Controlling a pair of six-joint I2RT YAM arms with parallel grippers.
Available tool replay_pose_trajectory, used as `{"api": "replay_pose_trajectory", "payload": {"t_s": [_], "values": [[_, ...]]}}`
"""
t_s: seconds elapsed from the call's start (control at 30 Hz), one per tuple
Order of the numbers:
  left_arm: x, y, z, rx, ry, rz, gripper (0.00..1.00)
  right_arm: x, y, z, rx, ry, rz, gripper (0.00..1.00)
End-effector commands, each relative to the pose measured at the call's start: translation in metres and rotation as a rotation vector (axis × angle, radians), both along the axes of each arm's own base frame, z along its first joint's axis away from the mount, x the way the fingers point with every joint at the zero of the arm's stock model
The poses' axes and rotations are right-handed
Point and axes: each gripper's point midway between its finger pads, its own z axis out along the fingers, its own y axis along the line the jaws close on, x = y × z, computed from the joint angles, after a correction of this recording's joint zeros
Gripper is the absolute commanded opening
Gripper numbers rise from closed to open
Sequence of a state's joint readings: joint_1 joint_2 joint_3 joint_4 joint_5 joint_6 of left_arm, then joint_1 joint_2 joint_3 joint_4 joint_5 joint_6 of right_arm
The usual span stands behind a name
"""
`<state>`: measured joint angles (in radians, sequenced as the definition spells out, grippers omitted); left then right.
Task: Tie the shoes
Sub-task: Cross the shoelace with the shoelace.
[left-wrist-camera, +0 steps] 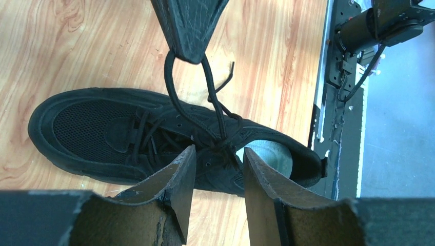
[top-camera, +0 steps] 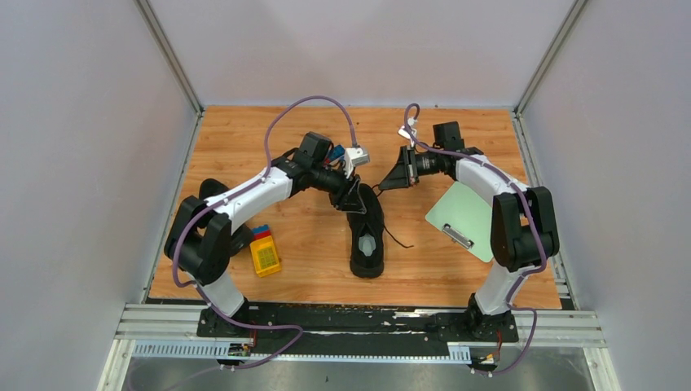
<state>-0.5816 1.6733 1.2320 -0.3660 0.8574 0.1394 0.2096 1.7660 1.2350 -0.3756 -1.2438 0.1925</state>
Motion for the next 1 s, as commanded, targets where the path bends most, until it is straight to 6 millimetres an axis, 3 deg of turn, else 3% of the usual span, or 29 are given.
{"api": "replay_pose_trajectory", "payload": {"t_s": [0.0,0.5,0.8,0.97], "values": [[-0.005,-0.006,0.012,-0.033,-0.047,-0.034,0.47,-0.002,0.005,0.02,0.012,-0.068,0.006,0.0],[-0.003,-0.016,-0.002,0.046,-0.07,-0.05,0.43,-0.002,0.005,0.02,0.008,-0.067,-0.001,0.0],[-0.002,-0.018,-0.004,0.056,-0.069,-0.073,0.2,-0.003,0.005,0.023,0.012,-0.08,0.002,0.0],[-0.003,-0.016,-0.006,0.064,-0.076,-0.081,0.12,-0.005,0.004,0.023,0.009,-0.089,0.003,0.0]]}}
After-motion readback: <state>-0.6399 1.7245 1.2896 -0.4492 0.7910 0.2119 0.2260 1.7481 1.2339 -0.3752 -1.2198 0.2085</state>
